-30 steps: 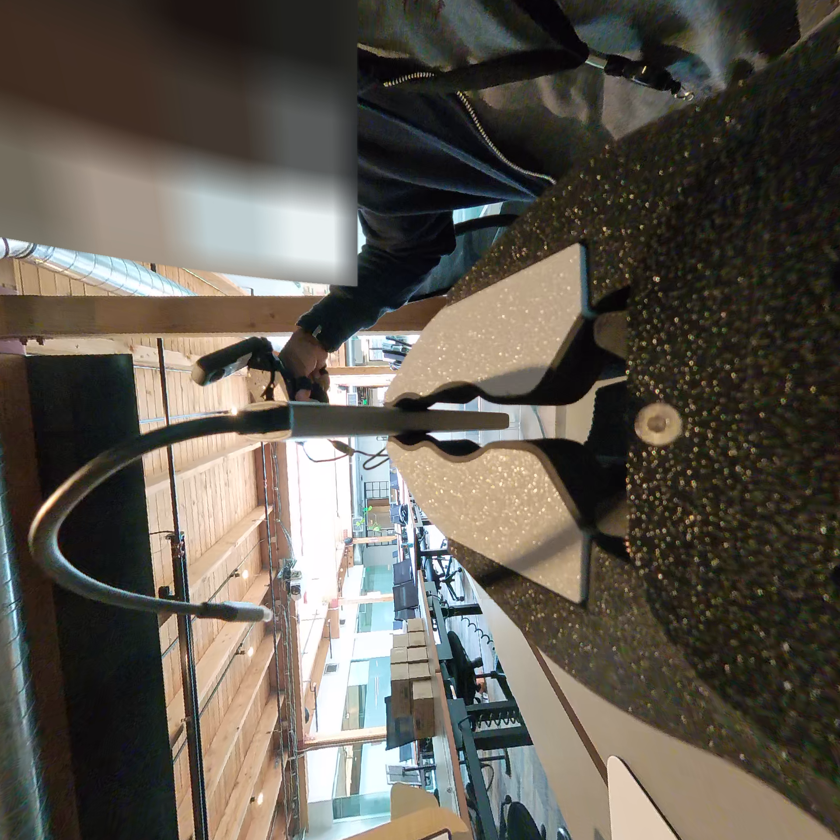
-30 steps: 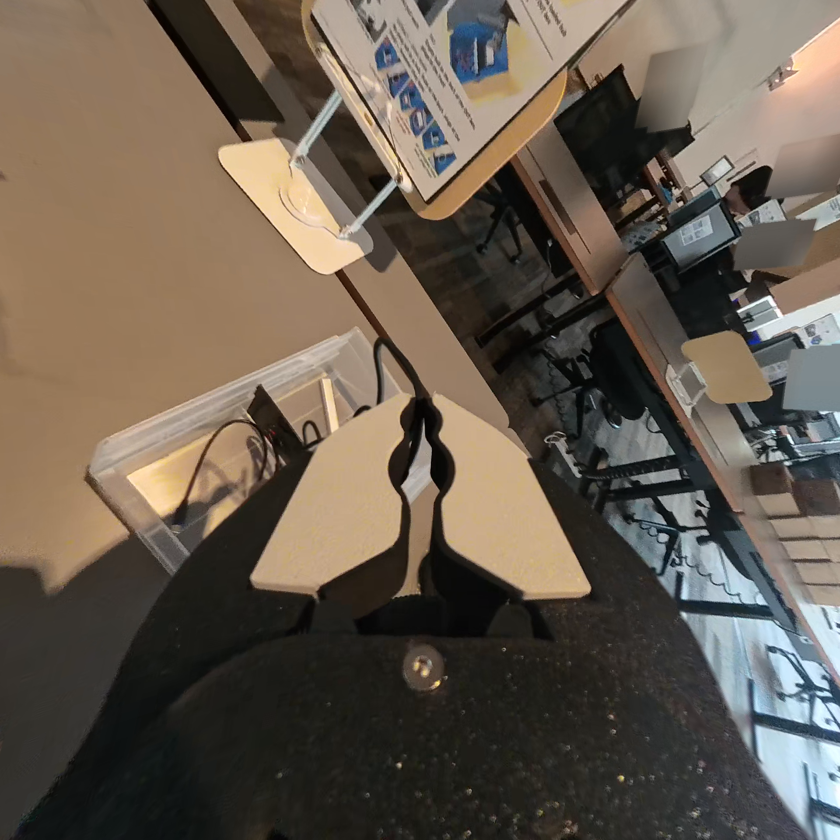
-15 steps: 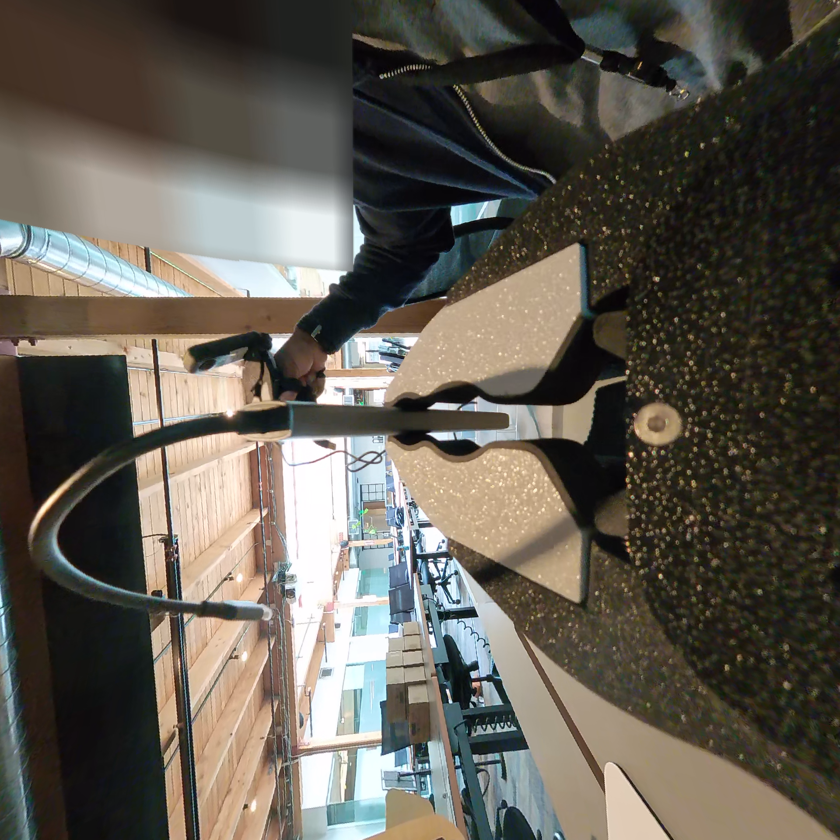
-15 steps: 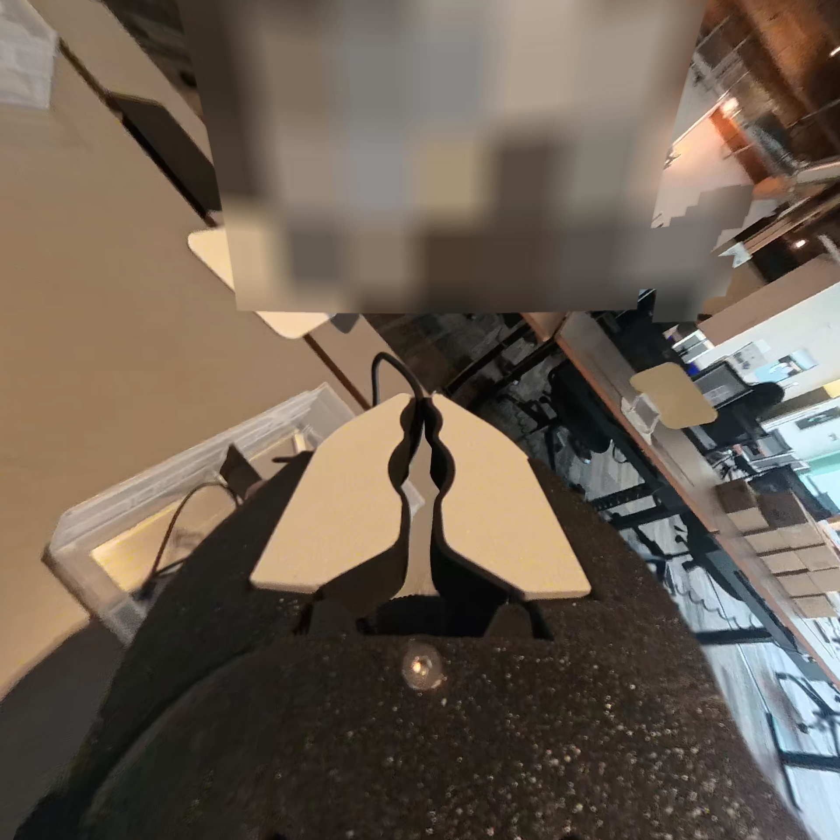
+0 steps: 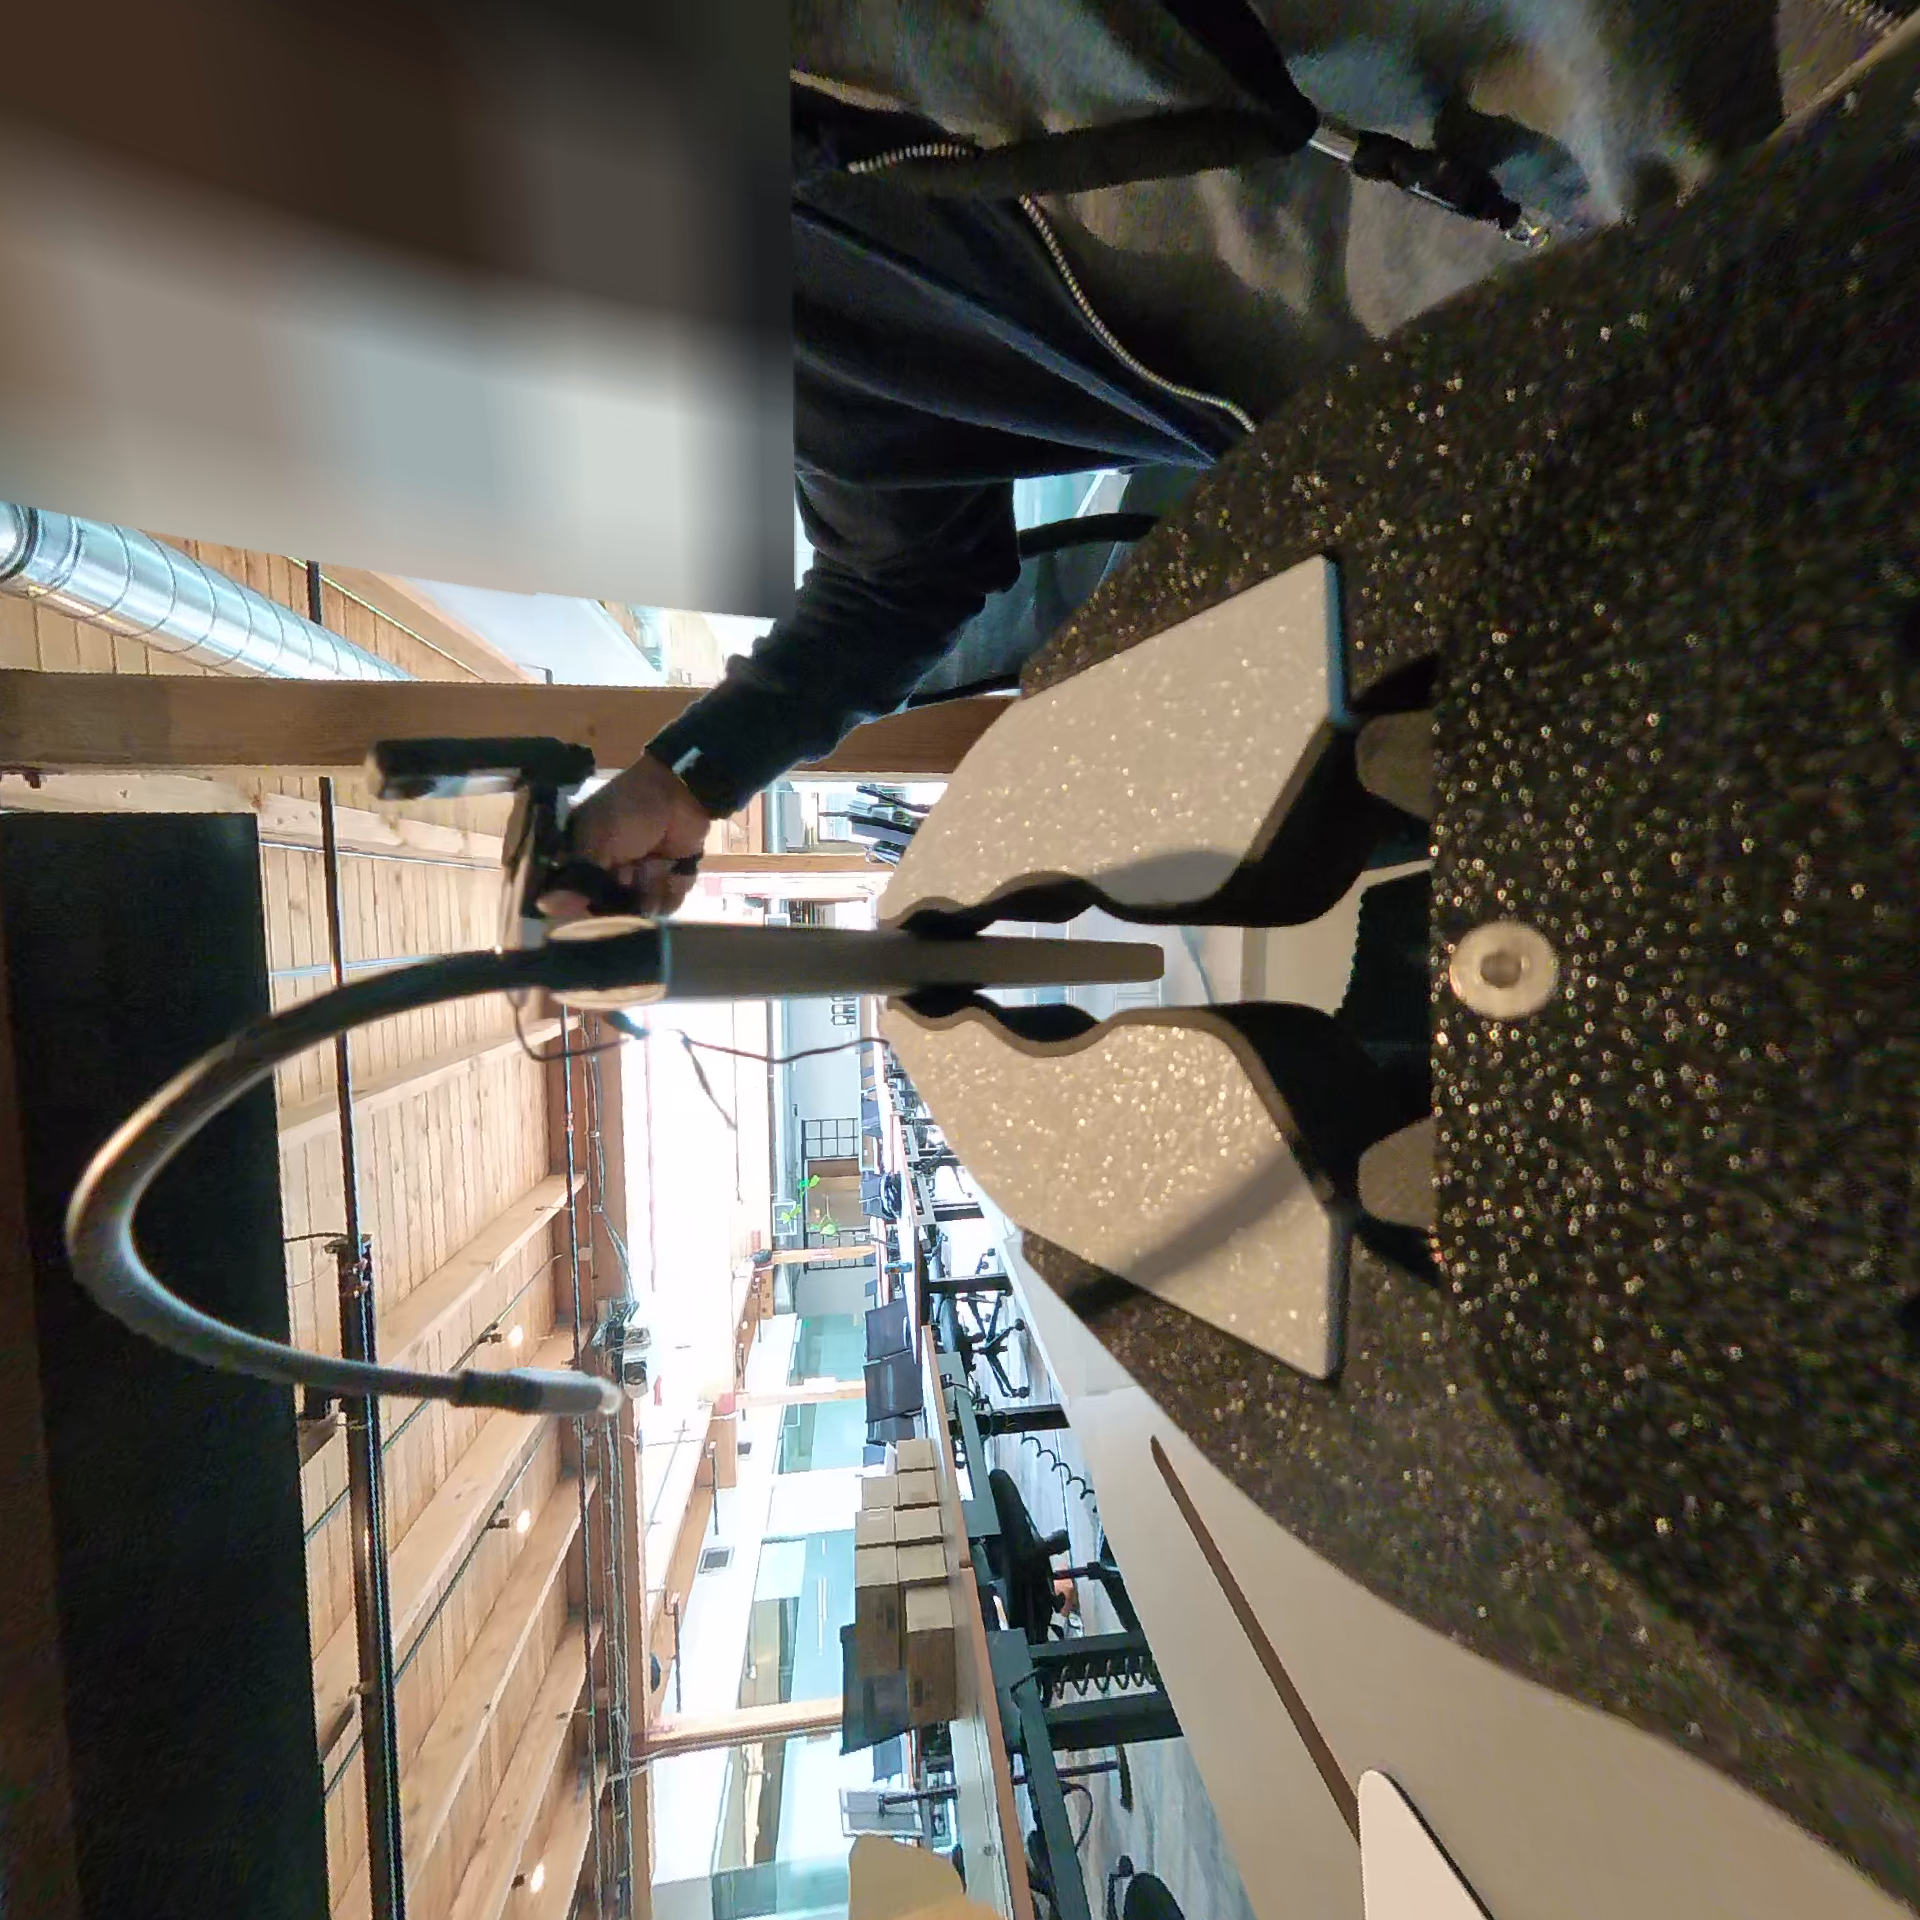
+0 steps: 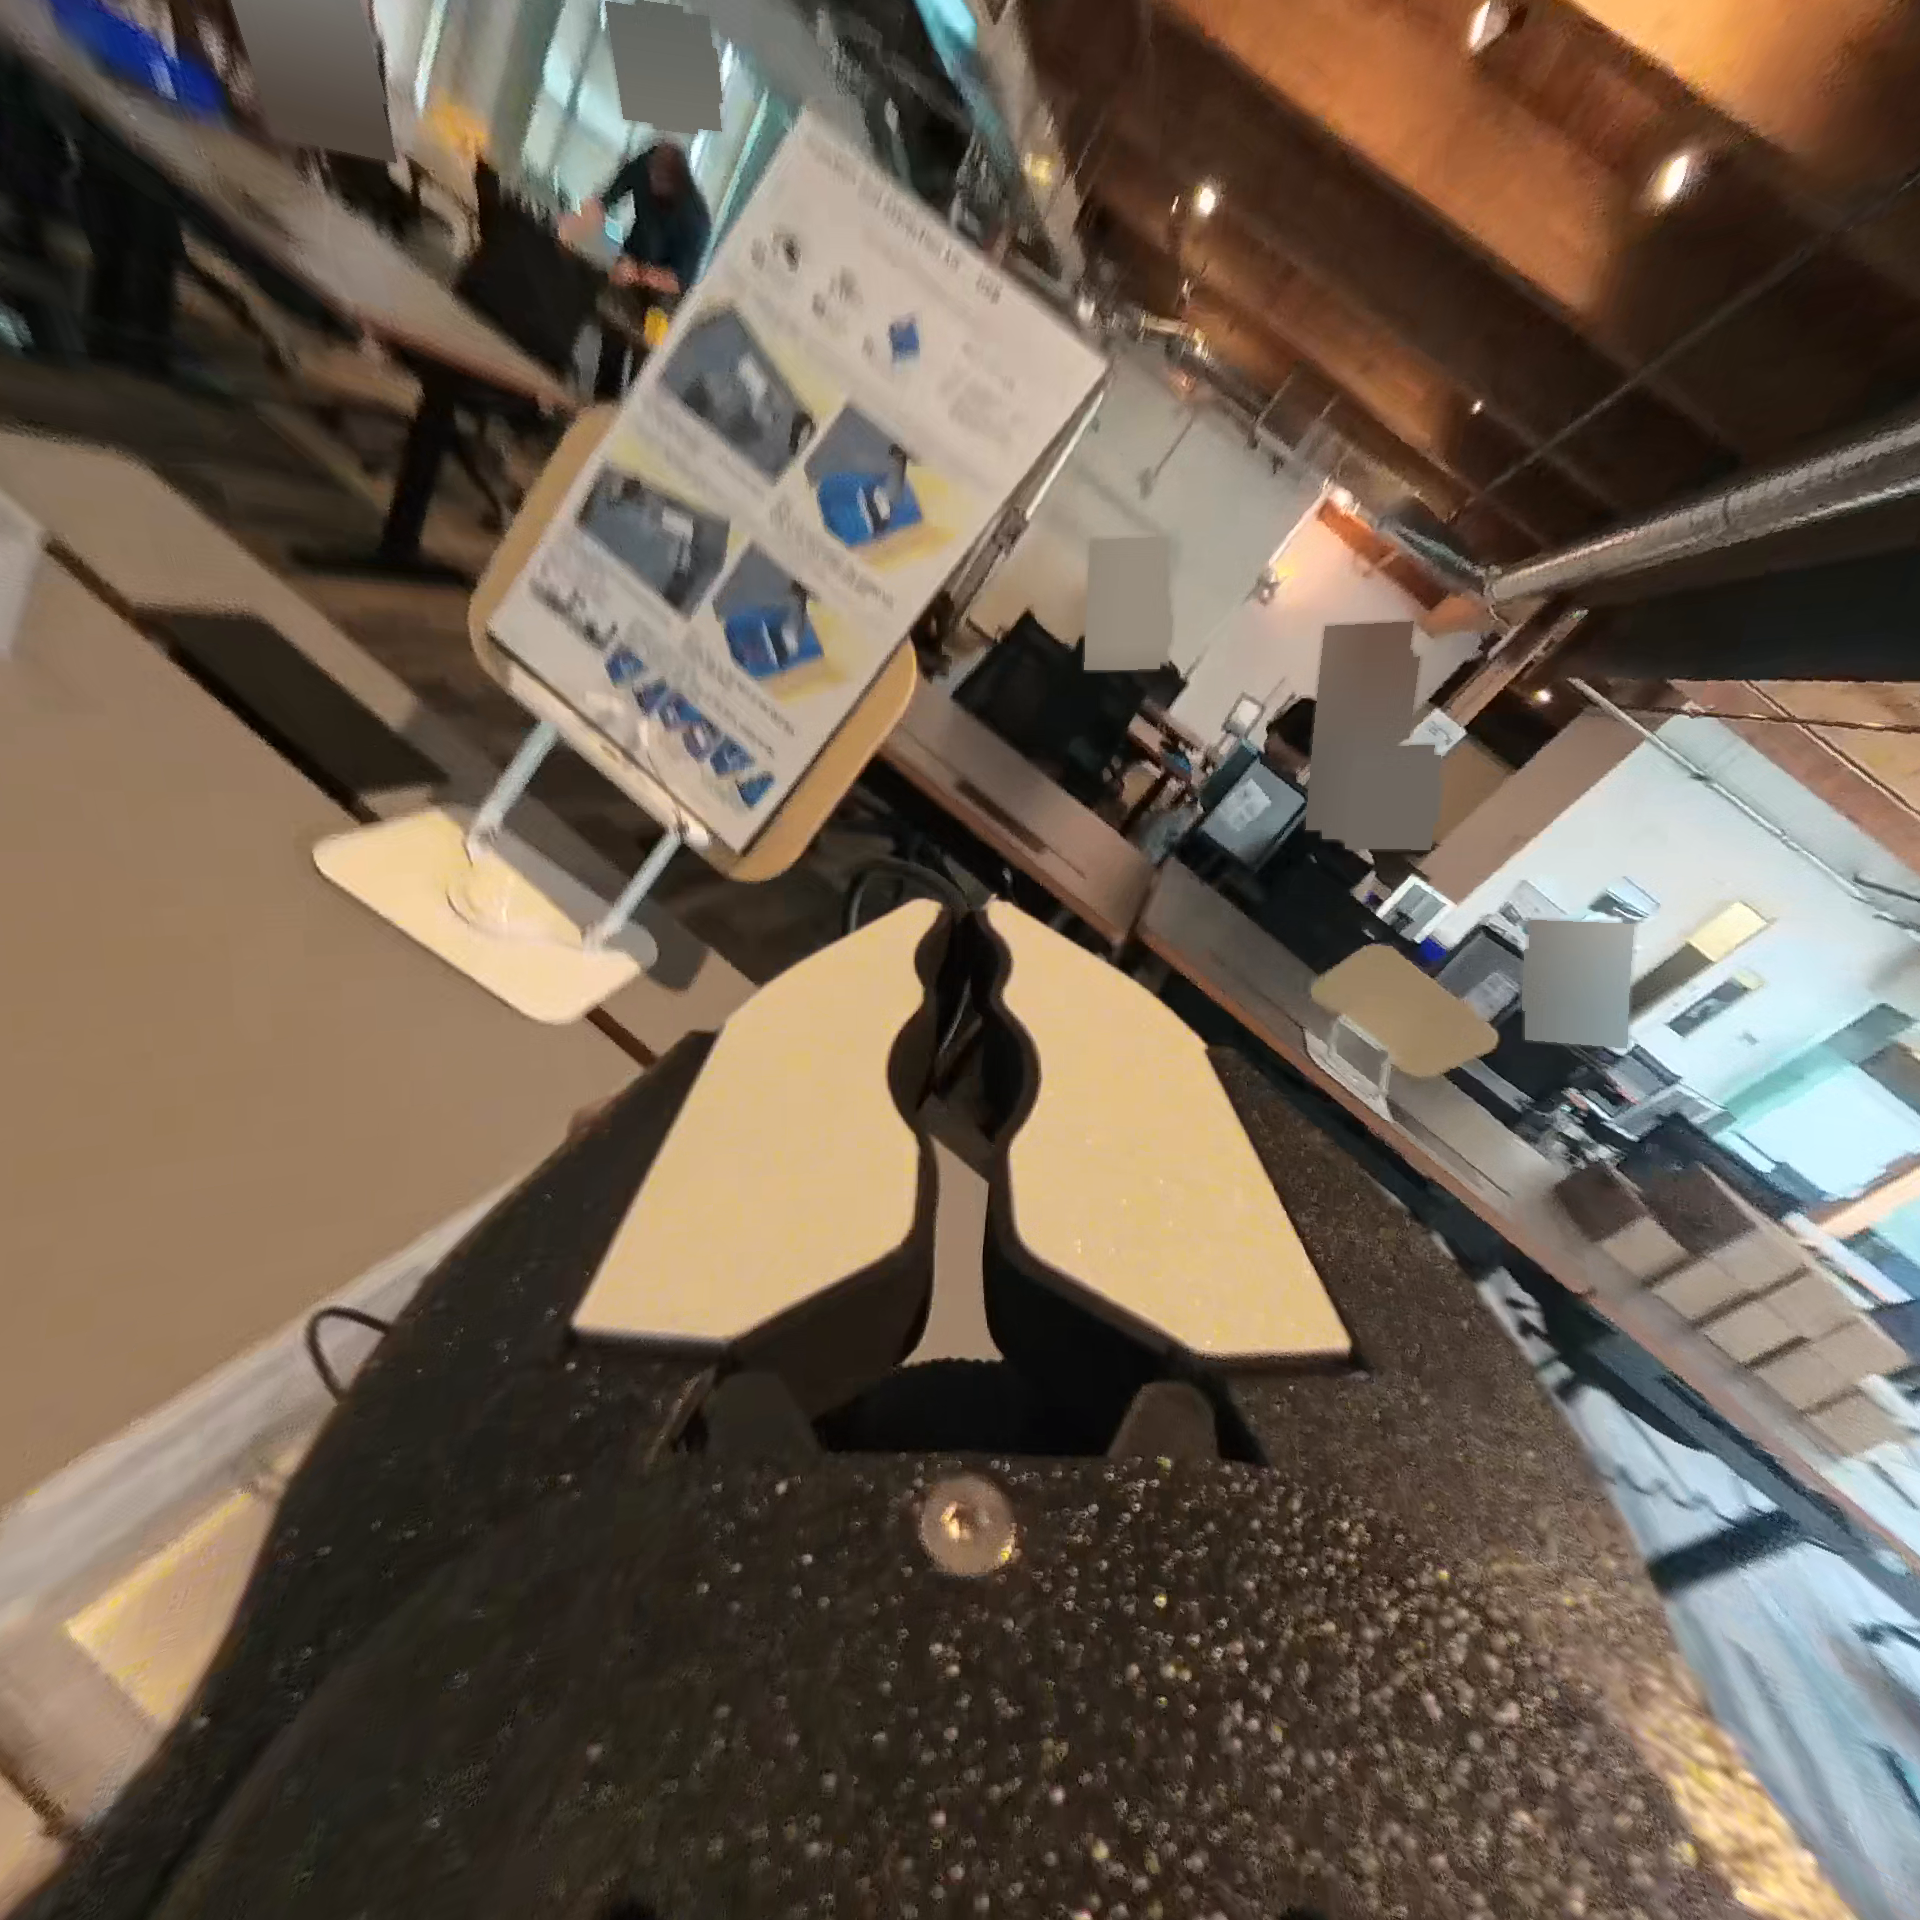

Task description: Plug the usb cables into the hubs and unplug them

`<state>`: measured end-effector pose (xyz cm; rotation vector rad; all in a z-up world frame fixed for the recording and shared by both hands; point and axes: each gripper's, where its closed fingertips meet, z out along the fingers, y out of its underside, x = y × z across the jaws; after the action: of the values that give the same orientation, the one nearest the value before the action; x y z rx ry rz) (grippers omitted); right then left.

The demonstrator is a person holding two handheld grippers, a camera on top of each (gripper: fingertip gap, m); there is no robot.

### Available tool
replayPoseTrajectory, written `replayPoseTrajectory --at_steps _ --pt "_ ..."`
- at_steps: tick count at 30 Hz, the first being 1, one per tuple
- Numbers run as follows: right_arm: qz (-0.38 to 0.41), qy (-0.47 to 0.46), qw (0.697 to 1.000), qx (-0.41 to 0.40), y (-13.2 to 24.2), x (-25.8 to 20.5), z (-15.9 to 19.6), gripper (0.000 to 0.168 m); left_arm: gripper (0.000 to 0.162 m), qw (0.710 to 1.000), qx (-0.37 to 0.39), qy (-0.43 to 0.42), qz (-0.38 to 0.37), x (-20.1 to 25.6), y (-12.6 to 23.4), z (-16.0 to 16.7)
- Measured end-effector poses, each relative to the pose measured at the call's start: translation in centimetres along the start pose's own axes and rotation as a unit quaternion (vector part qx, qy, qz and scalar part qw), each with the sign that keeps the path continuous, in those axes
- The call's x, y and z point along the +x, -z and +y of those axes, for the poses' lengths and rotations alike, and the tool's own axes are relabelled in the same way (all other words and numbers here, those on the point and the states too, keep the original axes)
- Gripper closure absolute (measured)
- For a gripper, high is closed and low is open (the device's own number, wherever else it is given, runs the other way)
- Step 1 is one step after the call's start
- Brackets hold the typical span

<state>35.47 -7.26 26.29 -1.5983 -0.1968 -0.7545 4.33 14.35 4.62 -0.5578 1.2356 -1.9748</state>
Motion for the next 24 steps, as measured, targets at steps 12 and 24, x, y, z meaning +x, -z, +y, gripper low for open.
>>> replayPoseTrajectory --at_steps 12,24 --pt "0.032 0.071 0.995 -0.070 -1.2 0.6 1.7 0.166 0.152 1.000 0.000 0.002 0.002 0.0 0.0 0.0" --pt "0.090 0.043 0.995 0.012 1.4 4.6 -3.7 0.166 0.152 1.000 -0.005 0.000 0.002 0.0 -0.1 0.2"
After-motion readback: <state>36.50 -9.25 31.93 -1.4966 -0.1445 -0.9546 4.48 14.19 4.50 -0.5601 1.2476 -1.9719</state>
